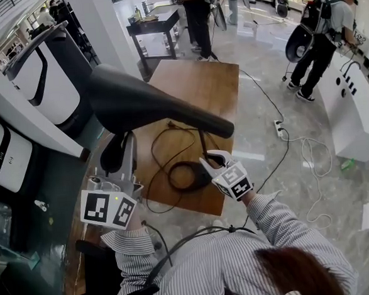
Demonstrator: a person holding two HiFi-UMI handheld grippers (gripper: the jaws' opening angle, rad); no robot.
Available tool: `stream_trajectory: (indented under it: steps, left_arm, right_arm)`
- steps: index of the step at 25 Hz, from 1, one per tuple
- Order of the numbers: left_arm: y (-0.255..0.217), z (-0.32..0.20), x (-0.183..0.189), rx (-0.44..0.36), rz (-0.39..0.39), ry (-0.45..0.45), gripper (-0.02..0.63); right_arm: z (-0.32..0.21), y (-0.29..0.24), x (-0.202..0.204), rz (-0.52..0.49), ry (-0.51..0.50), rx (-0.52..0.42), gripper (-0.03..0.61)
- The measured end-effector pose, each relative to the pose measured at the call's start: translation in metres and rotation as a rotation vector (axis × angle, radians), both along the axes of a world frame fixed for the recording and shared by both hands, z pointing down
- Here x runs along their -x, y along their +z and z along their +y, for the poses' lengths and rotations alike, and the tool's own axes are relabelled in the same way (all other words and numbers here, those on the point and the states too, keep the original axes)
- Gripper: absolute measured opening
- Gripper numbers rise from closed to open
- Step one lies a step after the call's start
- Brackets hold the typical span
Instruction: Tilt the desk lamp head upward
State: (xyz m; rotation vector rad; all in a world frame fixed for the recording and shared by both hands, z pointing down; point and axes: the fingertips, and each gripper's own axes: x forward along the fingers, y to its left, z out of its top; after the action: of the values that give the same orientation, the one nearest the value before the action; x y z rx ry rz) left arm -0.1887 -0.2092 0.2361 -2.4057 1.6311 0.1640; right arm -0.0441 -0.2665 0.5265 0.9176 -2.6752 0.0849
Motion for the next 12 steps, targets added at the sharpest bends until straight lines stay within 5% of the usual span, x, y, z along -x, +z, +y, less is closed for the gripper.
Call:
stream_trajectory:
  steps: [12]
  left_arm:
    - [-0.017, 0.002, -0.008, -0.027, -0.063, 0.006, 0.04]
  right_arm:
    - [0.001, 0.003, 0.0, 0.022, -0.004, -0.001, 0.054]
